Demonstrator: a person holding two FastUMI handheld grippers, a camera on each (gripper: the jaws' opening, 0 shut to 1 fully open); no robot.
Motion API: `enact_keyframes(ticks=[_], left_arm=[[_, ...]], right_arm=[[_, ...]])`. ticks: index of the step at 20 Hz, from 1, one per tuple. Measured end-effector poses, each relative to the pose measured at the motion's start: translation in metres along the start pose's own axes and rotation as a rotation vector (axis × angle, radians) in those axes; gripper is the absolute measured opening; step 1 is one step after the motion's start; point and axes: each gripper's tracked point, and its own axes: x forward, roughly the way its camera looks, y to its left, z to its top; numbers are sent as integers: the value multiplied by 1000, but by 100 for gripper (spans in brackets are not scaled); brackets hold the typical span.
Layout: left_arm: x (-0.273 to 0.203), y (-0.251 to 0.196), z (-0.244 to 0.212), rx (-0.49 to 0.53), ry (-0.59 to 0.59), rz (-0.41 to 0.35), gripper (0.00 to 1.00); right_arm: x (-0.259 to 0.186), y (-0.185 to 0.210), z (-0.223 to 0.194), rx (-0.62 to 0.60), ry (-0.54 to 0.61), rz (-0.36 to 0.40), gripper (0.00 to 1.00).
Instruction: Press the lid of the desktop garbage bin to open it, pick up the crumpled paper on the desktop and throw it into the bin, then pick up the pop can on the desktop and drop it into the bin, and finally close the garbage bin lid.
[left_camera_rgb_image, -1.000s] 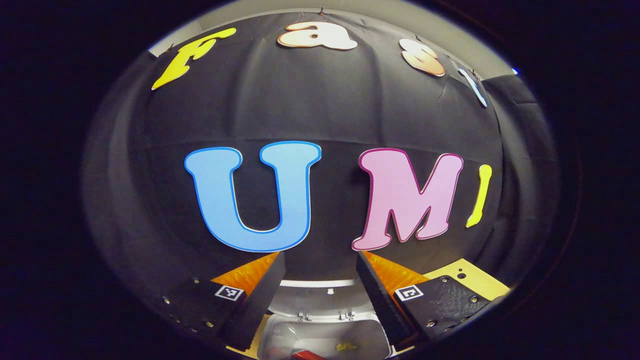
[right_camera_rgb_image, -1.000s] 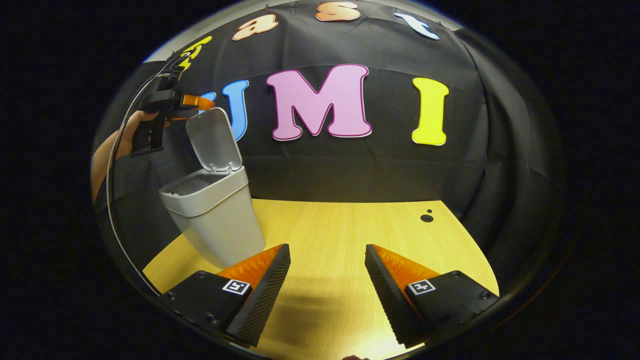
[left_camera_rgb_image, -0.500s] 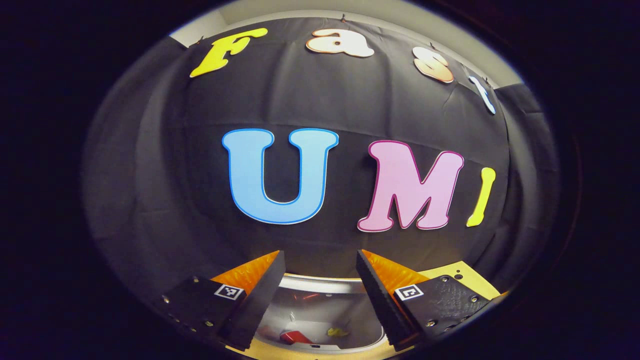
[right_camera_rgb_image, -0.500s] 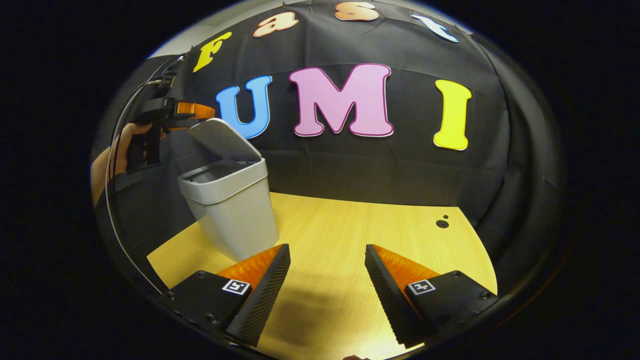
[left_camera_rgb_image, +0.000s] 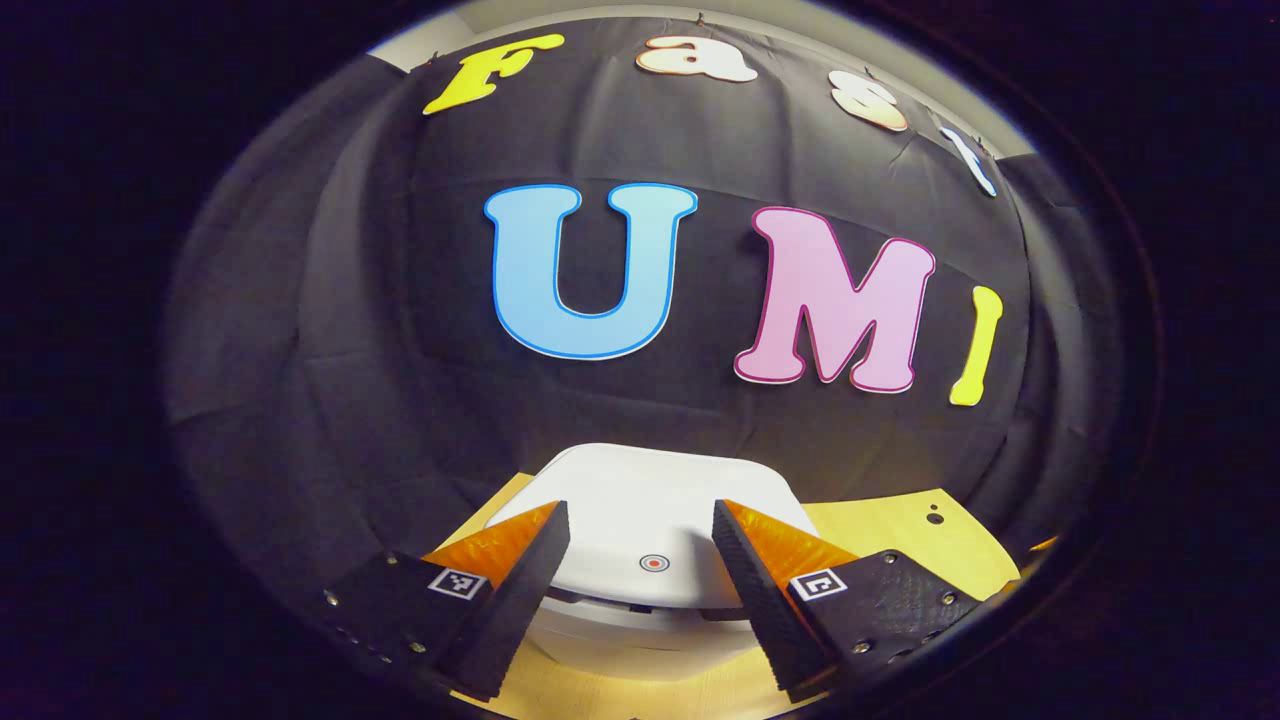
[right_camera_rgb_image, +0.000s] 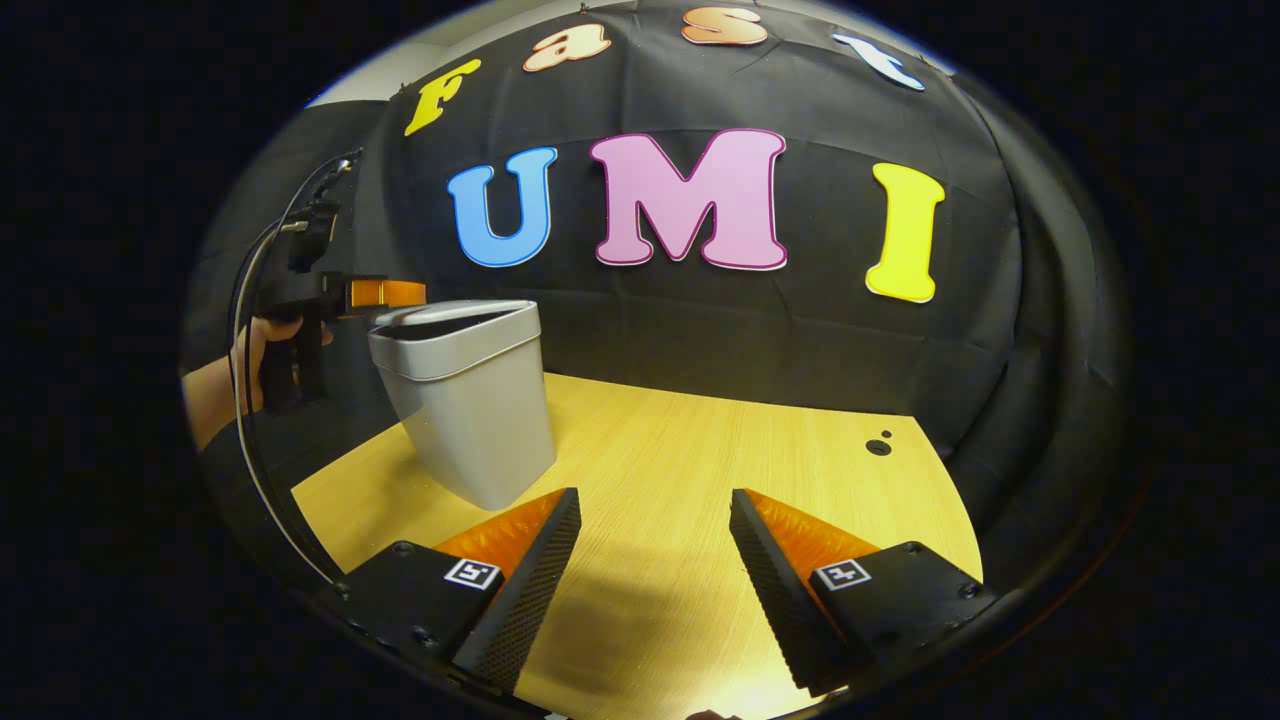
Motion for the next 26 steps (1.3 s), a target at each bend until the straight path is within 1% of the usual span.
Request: enact_keyframes(ticks=[1, 3, 4, 6, 10, 12, 14, 15, 16, 18, 20, 22, 24, 26], left_arm=[[1, 0, -14, 14, 39, -2, 95], [-1, -1, -12, 92, 3, -17, 96], [1, -1, -16, 109, 20, -23, 95], [1, -1, -15, 115, 7, -37, 96], [1, -1, -16, 115, -24, -36, 96], [1, -1, -19, 114, -21, -40, 96], [0, -2, -26, 143, 4, -51, 96], [0, -2, -23, 152, -19, -57, 96], [0, -1, -25, 149, -17, -59, 97], [0, -3, -18, 148, -45, -61, 97], [0, -4, -12, 202, -62, -46, 96], [-3, -8, -5, 269, -74, -16, 95], [-14, -27, 15, 275, -121, -35, 95], [-27, -52, 33, 242, -170, -72, 95]], right_arm=[[-1, -3, -1, 3, 4, -6, 98], [-1, -9, 0, 16, 2, -20, 98], [0, -11, 1, 25, -2, -26, 98], [1, -12, 2, 43, -3, -33, 98], [-1, -10, 1, 60, 0, -53, 98], [-3, -5, -1, 66, 10, -61, 98], [-6, 4, -1, 68, 18, -62, 98], [-8, 10, -2, 64, 24, -61, 98], [-9, 15, -2, 60, 28, -63, 98], [-13, 26, 3, 68, 28, -60, 98], [-16, 36, 18, 70, 4, -61, 98], [-17, 36, 31, 47, -25, -77, 98], [-17, 32, 41, 40, -47, -98, 98], [-15, 31, 45, 52, -48, -111, 98]])
